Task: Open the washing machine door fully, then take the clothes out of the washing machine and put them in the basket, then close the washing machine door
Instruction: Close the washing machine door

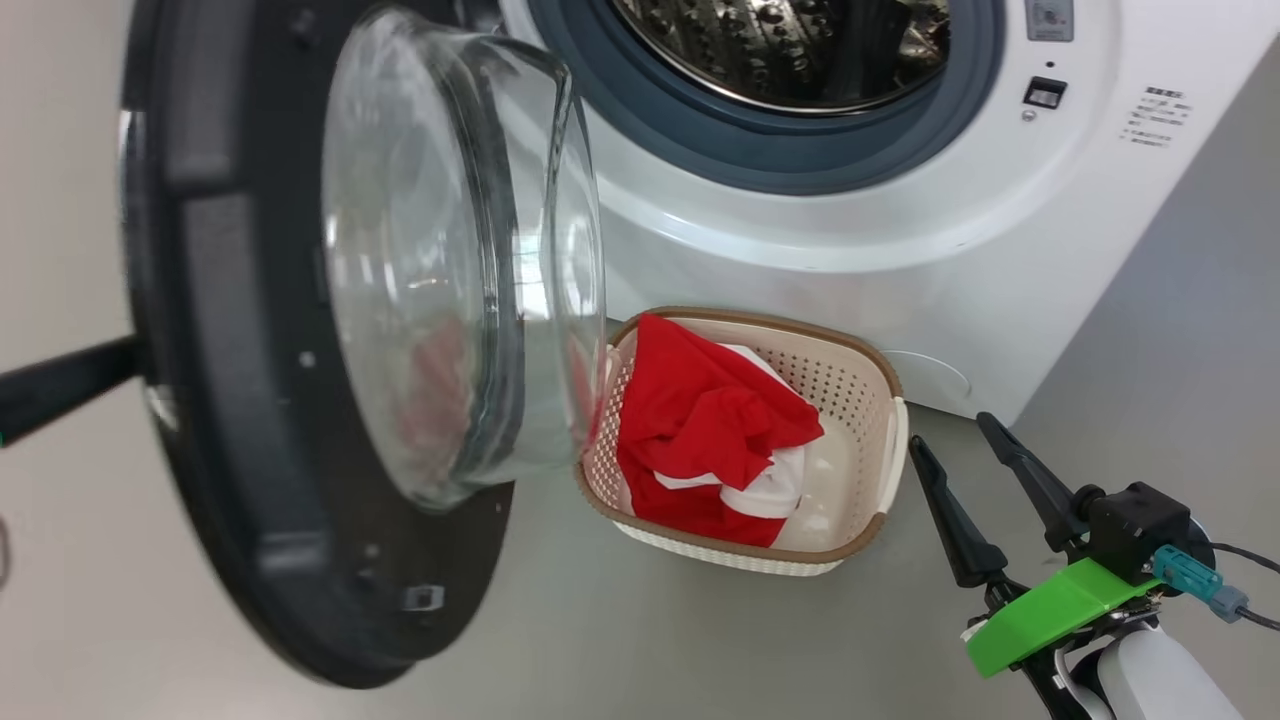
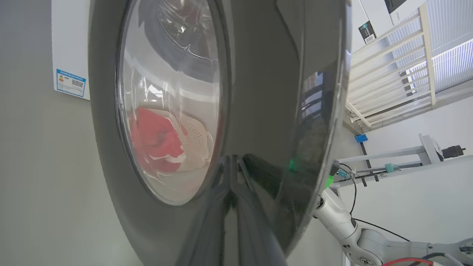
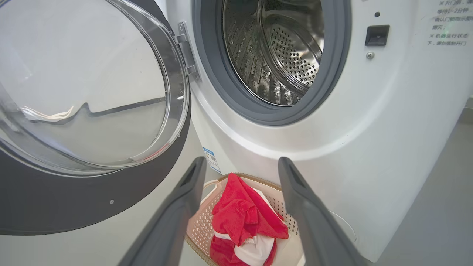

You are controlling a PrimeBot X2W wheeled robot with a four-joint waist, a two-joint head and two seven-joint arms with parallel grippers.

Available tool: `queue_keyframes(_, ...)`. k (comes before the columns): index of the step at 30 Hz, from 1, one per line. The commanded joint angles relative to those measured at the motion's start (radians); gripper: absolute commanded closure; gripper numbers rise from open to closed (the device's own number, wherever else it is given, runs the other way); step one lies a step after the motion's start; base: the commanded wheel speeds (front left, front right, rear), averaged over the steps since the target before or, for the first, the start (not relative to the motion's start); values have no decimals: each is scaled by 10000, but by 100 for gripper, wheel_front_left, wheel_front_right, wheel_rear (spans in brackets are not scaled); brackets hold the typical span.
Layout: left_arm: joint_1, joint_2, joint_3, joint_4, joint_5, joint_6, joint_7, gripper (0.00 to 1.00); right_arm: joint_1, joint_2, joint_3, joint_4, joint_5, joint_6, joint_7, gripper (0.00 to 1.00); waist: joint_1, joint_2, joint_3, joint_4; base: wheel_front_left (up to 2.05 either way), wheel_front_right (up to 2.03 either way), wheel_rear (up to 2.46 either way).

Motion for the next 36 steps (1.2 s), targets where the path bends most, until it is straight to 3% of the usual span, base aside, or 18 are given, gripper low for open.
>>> queue_keyframes(1, -274, 250, 216, -582, -18, -34, 68, 100, 90, 55, 102, -267, -187, 16, -48, 0, 0, 0, -47, -248, 0, 0, 0)
queue_keyframes(10, -789, -860, -412, -1342, 146, -34, -121, 100, 134, 249, -76, -361, -229, 16, -48, 0, 0, 0, -41, -1002, 0, 0, 0)
queue_keyframes(20, -1699, -2101, -803, -751, 610, -34, -1265, 100, 99, 475, -207, -468, -273, 16, -48, 0, 0, 0, 89, -2195, 0, 0, 0)
queue_keyframes(28, -2401, -2322, -885, -235, 865, -34, -2005, 100, -17, 674, -350, -596, -326, 16, -48, 0, 0, 0, 464, -3214, 0, 0, 0)
queue_keyframes(36, -3084, -2116, -851, 342, 1156, -34, -2887, 100, -272, 1001, -492, -737, -393, 16, -48, 0, 0, 0, 997, -4232, 0, 0, 0)
